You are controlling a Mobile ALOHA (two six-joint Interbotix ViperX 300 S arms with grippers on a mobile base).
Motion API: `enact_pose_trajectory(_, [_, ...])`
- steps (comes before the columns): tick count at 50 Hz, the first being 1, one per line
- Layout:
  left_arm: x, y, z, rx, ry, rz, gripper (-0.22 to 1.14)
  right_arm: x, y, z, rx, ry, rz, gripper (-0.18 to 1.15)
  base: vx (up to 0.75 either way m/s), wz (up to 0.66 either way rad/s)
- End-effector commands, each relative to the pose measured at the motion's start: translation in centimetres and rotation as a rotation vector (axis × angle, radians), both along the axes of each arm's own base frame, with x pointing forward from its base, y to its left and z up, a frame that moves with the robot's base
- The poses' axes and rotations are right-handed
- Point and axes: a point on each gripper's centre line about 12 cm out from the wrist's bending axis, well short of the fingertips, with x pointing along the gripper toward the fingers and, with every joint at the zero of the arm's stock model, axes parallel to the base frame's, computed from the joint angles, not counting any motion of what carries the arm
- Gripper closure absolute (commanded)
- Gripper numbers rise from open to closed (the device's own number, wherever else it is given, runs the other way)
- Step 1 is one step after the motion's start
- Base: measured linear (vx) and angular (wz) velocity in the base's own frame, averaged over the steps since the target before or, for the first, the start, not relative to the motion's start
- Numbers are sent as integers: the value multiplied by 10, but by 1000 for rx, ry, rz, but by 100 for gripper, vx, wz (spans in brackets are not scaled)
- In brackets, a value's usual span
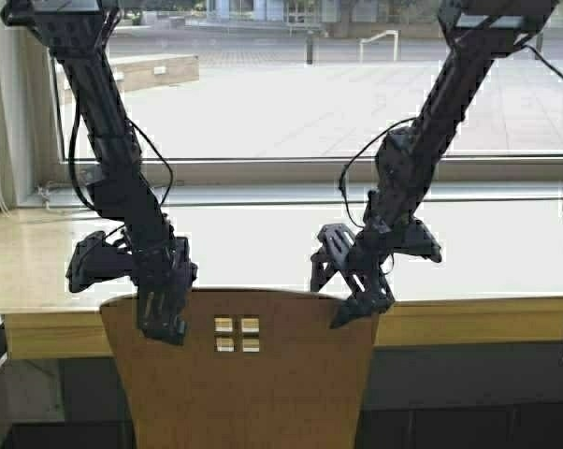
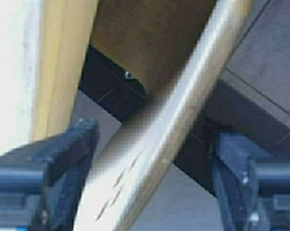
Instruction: Push the chairs under the table
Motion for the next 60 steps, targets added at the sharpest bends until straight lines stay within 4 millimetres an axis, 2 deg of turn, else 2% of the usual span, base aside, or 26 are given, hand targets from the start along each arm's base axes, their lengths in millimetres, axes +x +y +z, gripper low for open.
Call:
enact_pose_trajectory(1, [9,-3,48,-27,-67,-3,-7,9,1,50,15,-74,-4,2,0,0])
enact_pose_trajectory(8, [-2,9,89,-34,-96,4,-7,-2,-8,84,-15,-110,3,2,1,1])
enact_pose_trajectory(16, [-28,43,139,46,-138,-81,-7,-19,-28,145,-142,-254,57,2,1,1])
enact_pose_trajectory(23, [-56,77,187,195,-187,-270,-7,-38,-46,206,-278,-435,151,2,0,1])
enact_pose_trajectory(28, [-78,94,225,316,-220,-438,-7,-57,-59,247,-375,-561,257,2,-1,6])
enact_pose_trajectory(34, [-94,101,274,541,-258,-728,-7,-76,-80,280,-486,-667,366,2,-1,13])
enact_pose_trajectory(38, [-102,102,299,671,-244,-897,-7,-85,-91,295,-561,-708,454,2,0,18])
enact_pose_trajectory(46, [-126,109,320,824,-148,-1129,-7,-107,-97,319,-699,-738,680,3,-1,25])
enact_pose_trajectory(54, [-145,109,332,915,-177,-1190,-7,-121,-89,358,-743,-863,715,3,0,38])
enact_pose_trajectory(60, [-156,109,335,993,-194,-1235,-7,-141,-83,358,-788,-899,799,3,1,54])
